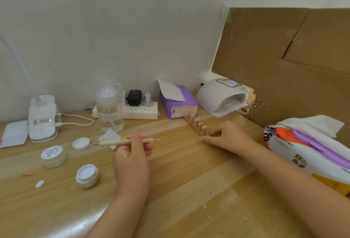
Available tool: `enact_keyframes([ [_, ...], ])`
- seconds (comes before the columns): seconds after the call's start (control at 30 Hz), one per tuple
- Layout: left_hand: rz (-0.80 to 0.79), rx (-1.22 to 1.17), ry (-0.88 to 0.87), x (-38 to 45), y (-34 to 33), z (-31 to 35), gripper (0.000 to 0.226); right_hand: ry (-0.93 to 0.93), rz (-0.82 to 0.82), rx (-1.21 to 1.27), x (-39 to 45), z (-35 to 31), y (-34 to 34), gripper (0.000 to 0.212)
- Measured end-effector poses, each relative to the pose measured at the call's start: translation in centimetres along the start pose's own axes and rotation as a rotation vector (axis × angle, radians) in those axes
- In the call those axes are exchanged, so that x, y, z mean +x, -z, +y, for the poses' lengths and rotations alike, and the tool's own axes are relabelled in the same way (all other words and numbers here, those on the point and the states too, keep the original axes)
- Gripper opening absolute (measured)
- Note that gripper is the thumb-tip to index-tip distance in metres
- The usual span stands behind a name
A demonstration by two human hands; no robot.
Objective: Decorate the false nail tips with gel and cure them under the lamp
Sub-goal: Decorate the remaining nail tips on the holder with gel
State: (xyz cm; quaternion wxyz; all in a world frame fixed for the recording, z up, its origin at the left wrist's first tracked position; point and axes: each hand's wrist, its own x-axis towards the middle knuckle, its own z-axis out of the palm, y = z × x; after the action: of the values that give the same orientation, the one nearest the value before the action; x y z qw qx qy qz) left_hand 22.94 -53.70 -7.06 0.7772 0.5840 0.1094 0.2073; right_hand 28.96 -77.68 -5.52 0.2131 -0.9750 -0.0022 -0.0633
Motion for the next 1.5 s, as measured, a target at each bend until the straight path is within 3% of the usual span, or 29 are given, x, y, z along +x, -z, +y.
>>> enact_keyframes([
  [0.23,-0.002,0.004,0.001,0.2,0.0,-0.1,0.028,-0.097,0.25,0.054,-1.8,0.6,0.2,0.015],
  [0.47,-0.018,0.01,0.0,0.0,-0.1,0.0,0.028,-0.165,0.549,-0.014,-2.5,3.5,2.7,0.036],
  [0.7,-0.015,0.02,-0.009,-0.2,0.3,0.2,0.028,-0.447,0.564,0.14,1.7,4.4,2.2,0.037],
  [1.07,0.036,-0.048,0.028,0.7,-0.2,-0.4,0.028,-0.518,0.585,0.22,6.3,5.6,-0.1,0.026],
  [1.27,0.058,-0.105,0.043,1.0,-0.6,-0.9,0.031,-0.491,0.438,-0.069,9.1,6.3,-0.4,0.039],
  [1.5,0.06,-0.124,0.047,1.0,-0.6,-0.7,0.031,-0.437,0.186,-0.158,10.4,6.1,0.8,0.031],
])
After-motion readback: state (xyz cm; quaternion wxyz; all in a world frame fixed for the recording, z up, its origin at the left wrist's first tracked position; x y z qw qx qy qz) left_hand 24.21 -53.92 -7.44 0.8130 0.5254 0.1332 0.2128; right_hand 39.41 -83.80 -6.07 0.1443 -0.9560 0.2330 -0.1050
